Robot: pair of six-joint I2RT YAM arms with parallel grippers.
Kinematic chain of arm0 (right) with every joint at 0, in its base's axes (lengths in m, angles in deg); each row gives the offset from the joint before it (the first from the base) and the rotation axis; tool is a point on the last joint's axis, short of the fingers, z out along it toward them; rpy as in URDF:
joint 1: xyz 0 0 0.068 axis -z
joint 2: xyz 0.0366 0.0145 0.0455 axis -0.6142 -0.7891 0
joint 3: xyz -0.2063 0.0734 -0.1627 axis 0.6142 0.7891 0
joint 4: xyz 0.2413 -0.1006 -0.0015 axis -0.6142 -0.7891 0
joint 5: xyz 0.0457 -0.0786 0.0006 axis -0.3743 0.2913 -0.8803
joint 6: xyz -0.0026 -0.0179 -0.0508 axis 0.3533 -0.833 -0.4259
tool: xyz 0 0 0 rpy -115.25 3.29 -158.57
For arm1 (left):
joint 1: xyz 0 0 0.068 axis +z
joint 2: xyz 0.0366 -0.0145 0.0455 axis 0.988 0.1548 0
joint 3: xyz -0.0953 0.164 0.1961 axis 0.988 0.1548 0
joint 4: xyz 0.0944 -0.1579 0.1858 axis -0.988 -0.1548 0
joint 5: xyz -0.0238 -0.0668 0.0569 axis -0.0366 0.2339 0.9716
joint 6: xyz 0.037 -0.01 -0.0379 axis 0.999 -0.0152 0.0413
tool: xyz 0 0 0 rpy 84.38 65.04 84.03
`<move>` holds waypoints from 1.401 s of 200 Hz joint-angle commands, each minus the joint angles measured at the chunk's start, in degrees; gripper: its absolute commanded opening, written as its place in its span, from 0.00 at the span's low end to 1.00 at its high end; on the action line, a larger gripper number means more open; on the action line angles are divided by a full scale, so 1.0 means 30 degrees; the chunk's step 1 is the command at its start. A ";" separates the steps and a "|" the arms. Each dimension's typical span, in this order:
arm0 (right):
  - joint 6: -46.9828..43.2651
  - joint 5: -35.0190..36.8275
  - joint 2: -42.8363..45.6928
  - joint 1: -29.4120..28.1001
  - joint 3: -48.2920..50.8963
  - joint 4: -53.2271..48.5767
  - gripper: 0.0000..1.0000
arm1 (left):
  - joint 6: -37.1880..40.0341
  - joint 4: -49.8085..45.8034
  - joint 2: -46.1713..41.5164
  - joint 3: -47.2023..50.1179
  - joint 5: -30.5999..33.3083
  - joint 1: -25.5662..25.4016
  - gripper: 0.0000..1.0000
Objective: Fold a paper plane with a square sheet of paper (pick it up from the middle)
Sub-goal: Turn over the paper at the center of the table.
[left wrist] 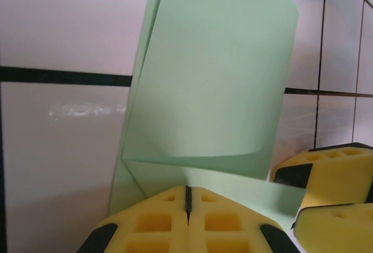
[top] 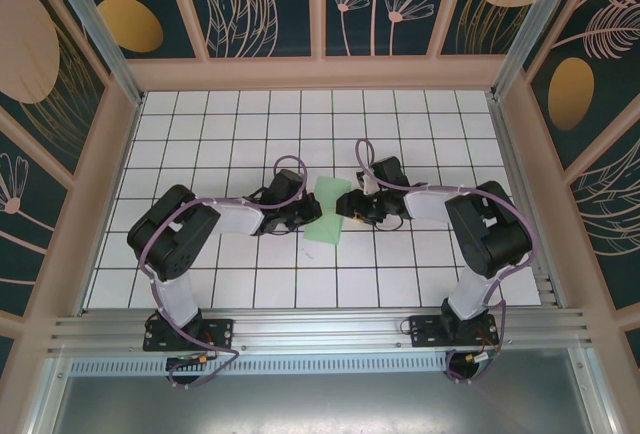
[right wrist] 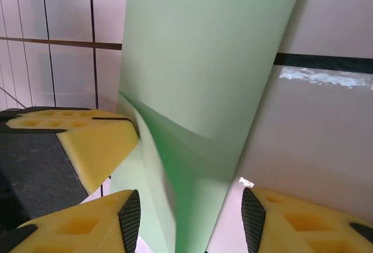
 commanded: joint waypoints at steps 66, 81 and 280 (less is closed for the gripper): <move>0.0552 -0.0295 -0.1325 -0.0355 -0.1217 0.0638 0.49 | 0.0177 0.0322 0.0398 0.0471 -0.0344 0.0075 0.05; 0.0715 -0.0420 -0.1261 -0.0418 -0.1196 0.0789 0.48 | 0.0151 0.0320 0.0354 0.0452 -0.0320 0.0075 0.05; 0.0501 0.0773 -0.0286 0.0319 0.0071 0.1373 0.47 | -0.0242 0.0291 -0.0269 0.0928 0.0223 0.0091 0.05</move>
